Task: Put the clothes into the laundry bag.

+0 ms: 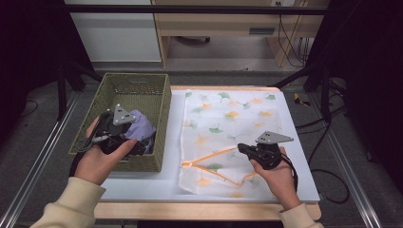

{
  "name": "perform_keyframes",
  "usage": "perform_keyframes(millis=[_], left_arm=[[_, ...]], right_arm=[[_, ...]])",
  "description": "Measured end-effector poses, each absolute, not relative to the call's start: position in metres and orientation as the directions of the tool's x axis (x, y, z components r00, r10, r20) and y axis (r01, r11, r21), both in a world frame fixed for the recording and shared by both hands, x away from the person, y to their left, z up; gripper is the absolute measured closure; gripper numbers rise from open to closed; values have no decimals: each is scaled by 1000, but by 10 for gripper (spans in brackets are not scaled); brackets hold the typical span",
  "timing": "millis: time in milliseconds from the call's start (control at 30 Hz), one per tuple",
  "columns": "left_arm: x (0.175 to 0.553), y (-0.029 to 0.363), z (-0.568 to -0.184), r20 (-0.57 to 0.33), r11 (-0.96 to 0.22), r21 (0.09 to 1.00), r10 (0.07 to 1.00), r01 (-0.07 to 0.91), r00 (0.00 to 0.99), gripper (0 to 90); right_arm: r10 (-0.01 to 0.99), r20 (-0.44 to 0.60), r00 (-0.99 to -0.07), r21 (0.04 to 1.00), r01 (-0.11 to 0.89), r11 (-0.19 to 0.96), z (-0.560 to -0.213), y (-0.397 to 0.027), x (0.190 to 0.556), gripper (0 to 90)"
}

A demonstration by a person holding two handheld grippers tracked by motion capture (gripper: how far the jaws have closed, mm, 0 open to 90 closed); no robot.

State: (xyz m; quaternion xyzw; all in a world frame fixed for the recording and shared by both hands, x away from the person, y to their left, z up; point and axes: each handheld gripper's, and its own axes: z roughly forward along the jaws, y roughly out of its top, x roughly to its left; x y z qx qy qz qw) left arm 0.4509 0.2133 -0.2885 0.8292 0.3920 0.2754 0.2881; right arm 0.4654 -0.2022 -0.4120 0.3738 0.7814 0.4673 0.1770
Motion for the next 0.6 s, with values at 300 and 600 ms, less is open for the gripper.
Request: perform_keyframes(millis=[300,600], left_arm=[[465,223,-290,230,-509,684,830,522,508,64],[487,230,-295,223,-477,696,854,536,470,63]], right_arm=[[747,59,-662,858,416,300,-413,-200,465,888],[748,67,-660,858,420,295,-412,-201,465,888]])
